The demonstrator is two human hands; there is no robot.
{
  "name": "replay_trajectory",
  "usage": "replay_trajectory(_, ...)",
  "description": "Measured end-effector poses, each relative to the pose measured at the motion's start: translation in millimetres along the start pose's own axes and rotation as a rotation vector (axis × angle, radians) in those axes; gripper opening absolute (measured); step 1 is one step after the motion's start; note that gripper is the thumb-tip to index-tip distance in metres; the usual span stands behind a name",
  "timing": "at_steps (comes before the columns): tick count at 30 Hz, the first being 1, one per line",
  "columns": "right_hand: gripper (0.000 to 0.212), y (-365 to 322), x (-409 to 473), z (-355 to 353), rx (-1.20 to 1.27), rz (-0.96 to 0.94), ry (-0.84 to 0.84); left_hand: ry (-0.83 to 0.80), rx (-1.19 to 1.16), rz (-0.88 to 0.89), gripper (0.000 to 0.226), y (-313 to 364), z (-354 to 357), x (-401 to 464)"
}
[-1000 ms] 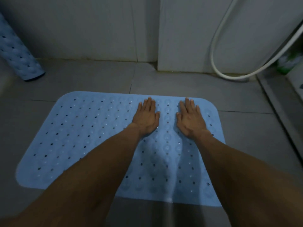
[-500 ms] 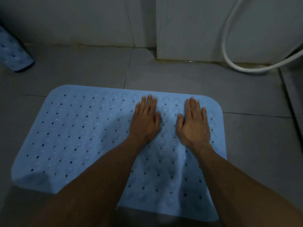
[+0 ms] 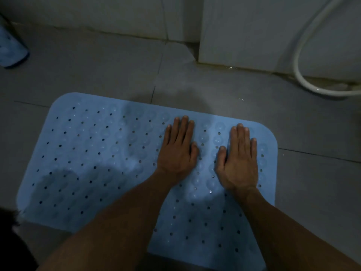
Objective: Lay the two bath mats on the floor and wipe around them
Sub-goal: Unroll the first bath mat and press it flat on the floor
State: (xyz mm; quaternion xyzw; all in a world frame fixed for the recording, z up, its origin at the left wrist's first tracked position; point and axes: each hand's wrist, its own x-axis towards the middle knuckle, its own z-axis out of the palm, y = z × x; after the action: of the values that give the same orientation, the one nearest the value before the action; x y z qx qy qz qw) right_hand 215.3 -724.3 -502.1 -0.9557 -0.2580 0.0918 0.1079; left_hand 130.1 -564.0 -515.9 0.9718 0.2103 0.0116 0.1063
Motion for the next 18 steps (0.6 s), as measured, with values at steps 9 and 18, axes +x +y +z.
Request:
replay_trajectory(9, 0.066, 2.4, -2.4, 5.8, -0.004, -0.011, 0.061, -0.032, -0.001, -0.004, 0.064, 2.7, -4.3, -1.9)
replay_trajectory(18, 0.066, 4.5, -2.1, 7.9, -0.046, -0.031, 0.070, -0.025, 0.002, 0.005, 0.064, 2.8, -3.8, -3.5)
